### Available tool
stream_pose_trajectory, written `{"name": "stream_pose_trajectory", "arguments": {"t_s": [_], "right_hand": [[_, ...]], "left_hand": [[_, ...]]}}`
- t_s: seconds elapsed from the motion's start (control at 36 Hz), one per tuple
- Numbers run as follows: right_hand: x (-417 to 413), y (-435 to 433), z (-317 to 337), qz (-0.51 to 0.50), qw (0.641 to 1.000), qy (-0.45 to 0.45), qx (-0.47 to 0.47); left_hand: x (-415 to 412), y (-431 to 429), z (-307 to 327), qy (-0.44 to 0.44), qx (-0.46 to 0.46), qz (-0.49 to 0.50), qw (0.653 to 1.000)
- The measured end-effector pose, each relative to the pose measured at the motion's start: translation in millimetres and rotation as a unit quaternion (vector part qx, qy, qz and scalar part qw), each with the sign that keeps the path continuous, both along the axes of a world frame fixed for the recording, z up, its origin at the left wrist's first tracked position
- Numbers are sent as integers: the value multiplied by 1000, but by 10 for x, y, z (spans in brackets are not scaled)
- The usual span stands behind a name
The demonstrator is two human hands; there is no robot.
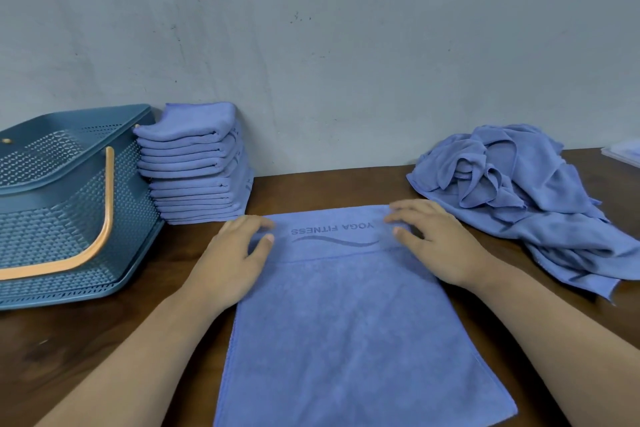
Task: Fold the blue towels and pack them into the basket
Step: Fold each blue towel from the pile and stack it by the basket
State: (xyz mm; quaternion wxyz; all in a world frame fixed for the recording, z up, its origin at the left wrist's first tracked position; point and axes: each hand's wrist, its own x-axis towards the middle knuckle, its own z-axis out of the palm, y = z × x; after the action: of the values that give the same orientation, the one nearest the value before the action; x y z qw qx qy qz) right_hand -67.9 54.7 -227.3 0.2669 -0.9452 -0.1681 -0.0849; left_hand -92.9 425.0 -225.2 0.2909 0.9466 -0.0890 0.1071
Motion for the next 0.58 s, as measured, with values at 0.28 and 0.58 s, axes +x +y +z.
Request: {"name": "stream_pose_trajectory", "arguments": {"t_s": [0.28,0.58], "right_hand": [[-229,-79,102,-31,996,34,-78],[-198,81,241,-60,966,76,240]], "left_hand": [[-275,57,158,42,141,-23,989],[-282,-93,207,19,-248,19,968]]}}
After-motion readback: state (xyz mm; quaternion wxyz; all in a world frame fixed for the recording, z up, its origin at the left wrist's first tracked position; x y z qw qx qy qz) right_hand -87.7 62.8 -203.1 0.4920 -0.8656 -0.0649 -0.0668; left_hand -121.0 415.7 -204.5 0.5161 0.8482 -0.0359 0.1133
